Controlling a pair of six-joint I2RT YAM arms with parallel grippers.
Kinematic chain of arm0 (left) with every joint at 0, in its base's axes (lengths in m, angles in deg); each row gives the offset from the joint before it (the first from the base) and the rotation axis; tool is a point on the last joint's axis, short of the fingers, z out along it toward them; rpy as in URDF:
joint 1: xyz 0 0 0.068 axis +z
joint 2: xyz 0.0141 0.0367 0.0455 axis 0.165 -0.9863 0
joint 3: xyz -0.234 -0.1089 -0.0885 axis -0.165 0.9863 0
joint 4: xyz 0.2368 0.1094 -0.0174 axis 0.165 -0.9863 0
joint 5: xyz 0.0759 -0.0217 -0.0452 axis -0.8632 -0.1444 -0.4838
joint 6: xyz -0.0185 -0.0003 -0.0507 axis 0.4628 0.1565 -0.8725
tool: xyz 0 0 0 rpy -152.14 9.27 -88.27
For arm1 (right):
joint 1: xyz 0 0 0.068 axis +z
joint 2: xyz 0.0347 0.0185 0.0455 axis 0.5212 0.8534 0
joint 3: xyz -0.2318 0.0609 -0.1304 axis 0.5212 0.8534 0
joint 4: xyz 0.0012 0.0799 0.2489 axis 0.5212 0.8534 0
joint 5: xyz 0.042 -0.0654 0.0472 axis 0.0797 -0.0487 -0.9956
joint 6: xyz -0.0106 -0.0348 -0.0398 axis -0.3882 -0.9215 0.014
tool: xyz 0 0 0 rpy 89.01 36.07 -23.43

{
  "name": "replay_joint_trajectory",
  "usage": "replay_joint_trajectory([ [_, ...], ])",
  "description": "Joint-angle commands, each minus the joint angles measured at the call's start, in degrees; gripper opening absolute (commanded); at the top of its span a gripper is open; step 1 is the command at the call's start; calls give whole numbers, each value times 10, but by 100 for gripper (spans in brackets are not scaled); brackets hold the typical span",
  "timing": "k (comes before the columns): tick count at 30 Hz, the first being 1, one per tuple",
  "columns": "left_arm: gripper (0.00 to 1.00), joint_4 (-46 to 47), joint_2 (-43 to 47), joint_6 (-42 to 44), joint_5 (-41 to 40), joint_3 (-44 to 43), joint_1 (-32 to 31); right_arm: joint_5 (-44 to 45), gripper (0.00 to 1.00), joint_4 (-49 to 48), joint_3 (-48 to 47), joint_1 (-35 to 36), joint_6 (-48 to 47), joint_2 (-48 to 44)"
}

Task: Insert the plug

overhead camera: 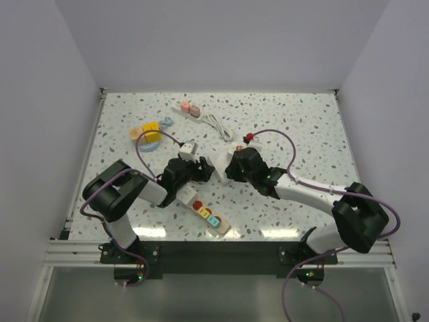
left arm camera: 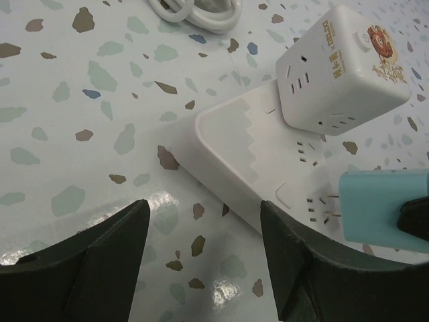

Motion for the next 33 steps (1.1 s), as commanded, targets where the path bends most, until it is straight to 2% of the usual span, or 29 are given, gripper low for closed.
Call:
replay_joint_trajectory([
  [1, 72, -13, 8, 20, 5, 18, -6, 30, 0, -5, -3, 2, 15, -22],
  [13, 73, -11, 6, 17, 5, 19, -6, 0, 0, -37, -1, 9, 34, -8],
  [33, 73, -15, 21, 19, 15, 26, -6, 18, 0, -34, 5, 13, 44, 5],
])
